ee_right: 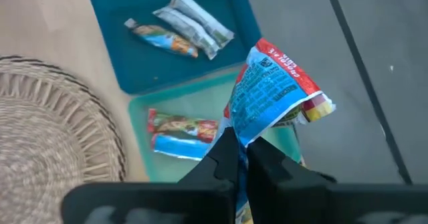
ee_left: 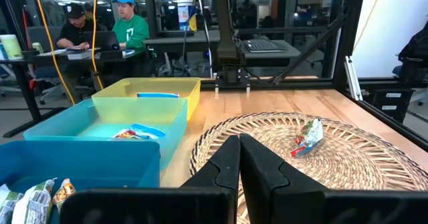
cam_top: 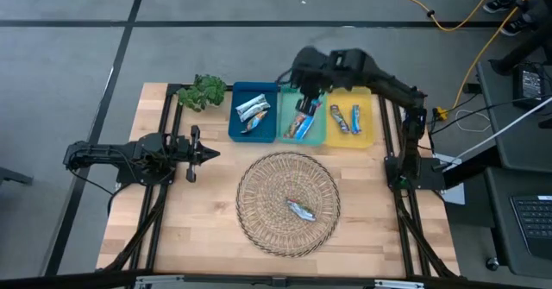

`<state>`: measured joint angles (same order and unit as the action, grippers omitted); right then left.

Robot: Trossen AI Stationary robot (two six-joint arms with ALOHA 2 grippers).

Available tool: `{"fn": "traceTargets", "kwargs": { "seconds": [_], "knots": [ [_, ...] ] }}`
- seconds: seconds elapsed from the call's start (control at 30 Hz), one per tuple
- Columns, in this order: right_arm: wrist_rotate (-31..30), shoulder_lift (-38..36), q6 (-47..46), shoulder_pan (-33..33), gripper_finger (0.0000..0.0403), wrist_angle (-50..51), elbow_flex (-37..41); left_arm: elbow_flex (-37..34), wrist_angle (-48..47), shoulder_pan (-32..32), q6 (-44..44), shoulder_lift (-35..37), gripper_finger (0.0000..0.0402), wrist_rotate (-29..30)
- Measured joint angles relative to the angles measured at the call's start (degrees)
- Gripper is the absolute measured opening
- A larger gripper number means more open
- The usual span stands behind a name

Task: Pick and place Granola Bars by type
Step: Put the orange granola bar into the green bin

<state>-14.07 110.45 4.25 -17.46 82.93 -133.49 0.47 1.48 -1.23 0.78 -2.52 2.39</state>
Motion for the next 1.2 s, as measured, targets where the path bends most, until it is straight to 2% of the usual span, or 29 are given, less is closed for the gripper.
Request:
{"fn": "traceTargets", "kwargs": {
  "seconds": [0.2,0.4,0.53,0.7,0.87,0.97,1.2],
  "knots": [
    [11.2,-0.4,8.3,-8.3,0.0015,-4.9,0.0,0.0,0.0,0.0,0.0,0.0,0.0004,0.0],
    [16.2,0.0,14.7,-13.8,0.0019,-10.0,1.1,0.0,0.0,0.0,0.0,0.0,0.0004,0.0],
    [19.1,0.0,18.6,-16.5,0.002,-13.7,6.3,0.0,0.0,0.0,0.0,0.0,0.0004,0.0],
    [23.2,0.1,21.7,-18.9,0.0019,-21.2,17.9,0.0,0.0,0.0,0.0,0.0,0.0004,0.0],
    [23.4,0.1,23.5,-19.9,0.0016,-30.6,28.9,0.0,0.0,0.0,0.0,0.0,0.0004,0.0],
    [25.9,0.1,23.6,-20.3,0.002,-36.0,34.4,0.0,0.0,0.0,0.0,0.0,0.0004,0.0],
    [27.3,0.1,23.5,-21.5,0.0017,-44.0,43.5,0.0,0.0,0.0,0.0,0.0,0.0004,0.0]
  ]
}}
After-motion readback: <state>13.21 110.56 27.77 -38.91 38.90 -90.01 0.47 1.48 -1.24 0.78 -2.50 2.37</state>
